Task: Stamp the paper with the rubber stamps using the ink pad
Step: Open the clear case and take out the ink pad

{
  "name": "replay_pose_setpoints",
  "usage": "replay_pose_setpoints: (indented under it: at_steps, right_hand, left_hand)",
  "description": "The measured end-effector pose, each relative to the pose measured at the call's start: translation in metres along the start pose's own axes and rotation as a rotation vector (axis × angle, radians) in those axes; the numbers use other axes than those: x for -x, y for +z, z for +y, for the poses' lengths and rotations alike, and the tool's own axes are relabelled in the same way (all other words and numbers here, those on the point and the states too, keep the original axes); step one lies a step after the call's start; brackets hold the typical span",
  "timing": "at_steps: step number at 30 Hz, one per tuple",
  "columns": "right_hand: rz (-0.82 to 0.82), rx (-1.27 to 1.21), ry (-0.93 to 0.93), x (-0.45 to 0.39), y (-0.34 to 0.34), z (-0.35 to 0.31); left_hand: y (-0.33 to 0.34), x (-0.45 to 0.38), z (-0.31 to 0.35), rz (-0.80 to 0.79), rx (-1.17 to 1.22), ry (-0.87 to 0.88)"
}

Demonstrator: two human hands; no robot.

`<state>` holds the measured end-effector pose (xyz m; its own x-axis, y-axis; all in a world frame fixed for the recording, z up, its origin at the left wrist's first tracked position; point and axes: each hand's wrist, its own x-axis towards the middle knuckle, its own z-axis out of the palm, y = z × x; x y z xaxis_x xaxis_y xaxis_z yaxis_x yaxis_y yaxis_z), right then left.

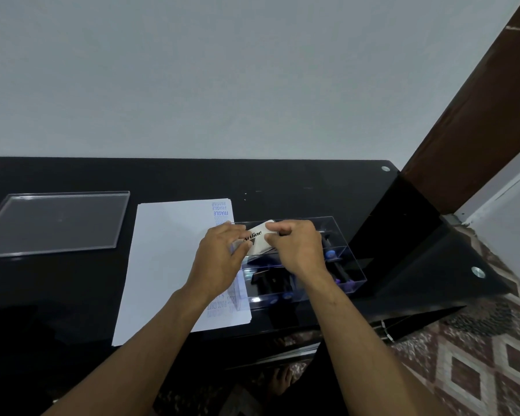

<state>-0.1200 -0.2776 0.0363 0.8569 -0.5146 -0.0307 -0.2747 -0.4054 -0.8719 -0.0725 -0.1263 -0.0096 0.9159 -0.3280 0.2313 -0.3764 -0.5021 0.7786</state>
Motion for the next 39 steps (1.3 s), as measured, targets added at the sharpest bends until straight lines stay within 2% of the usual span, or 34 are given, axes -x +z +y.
replay_pose_setpoints:
  at_steps: [6, 11, 15, 23, 26, 34, 39]
  right_hand:
    - [0.09, -0.386, 0.141, -0.001, -0.007, 0.0]
    - [0.106, -0.53, 0.184, 0.006, -0.009, -0.001]
    - [0.052, -0.509, 0.149, 0.015, -0.003, -0.01]
    - [-0.116, -0.436, 0.066, 0.041, 0.057, -0.038]
    - [-0.134, -0.371, 0.05, 0.048, 0.088, -0.047]
    - [-0.354, -0.244, -0.044, 0.082, 0.166, -0.079]
    - [-0.566, -0.201, -0.123, 0.103, 0.205, -0.091]
  left_hand:
    - [0.001, -0.001, 0.024, 0.225, 0.038, -0.194]
    - [-0.007, -0.005, 0.034, 0.229, 0.295, -0.392]
    - [-0.022, -0.001, 0.03, 0.242, 0.575, -0.55]
    - [-0.078, 0.028, -0.015, 0.42, 0.65, -0.629]
    - [-0.103, 0.042, -0.038, 0.475, 0.642, -0.643]
    - [-0.172, 0.081, -0.1, 0.605, 0.594, -0.687]
    - [-0.205, 0.103, -0.14, 0.669, 0.494, -0.723]
